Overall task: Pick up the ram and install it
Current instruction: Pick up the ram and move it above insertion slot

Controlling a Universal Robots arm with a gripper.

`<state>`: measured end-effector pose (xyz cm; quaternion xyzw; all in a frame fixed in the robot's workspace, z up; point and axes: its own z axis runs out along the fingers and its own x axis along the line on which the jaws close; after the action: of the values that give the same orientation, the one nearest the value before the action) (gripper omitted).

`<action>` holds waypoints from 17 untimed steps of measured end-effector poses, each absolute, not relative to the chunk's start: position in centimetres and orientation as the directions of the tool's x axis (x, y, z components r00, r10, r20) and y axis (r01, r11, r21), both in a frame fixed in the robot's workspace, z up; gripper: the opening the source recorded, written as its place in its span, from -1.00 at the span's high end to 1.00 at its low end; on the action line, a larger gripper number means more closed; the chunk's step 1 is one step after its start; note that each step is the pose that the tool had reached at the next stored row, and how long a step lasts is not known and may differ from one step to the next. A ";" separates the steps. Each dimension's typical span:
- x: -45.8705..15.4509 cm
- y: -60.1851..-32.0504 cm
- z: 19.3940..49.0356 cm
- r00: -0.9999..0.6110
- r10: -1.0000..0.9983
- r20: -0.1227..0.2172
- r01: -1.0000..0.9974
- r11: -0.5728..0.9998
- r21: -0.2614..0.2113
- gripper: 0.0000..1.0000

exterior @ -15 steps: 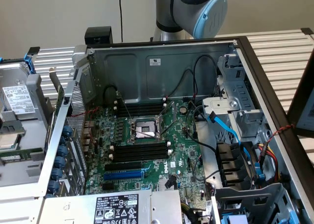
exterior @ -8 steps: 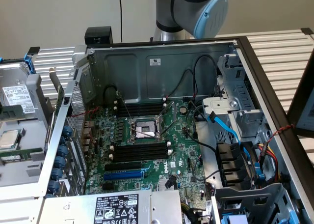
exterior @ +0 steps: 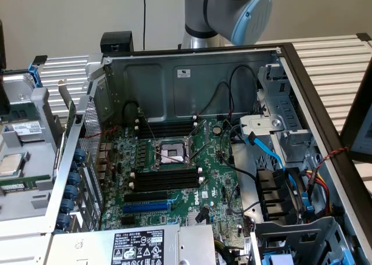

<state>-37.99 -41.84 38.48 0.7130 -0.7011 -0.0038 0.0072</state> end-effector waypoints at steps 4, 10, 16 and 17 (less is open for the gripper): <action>-36.3 -42.2 40.3 0.017 -1.000 0.001 -1.000 -0.017 0.015 0.75; -33.7 -42.7 43.0 0.017 -1.000 -0.007 -1.000 -0.017 0.015 0.75; -31.0 -42.7 43.6 0.017 -1.000 -0.012 -1.000 -0.017 0.015 0.75; -30.5 -42.7 43.6 0.017 -1.000 -0.014 -1.000 -0.017 0.015 0.75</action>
<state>-30.50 -42.71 43.56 0.7131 -0.7010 -0.0101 0.0007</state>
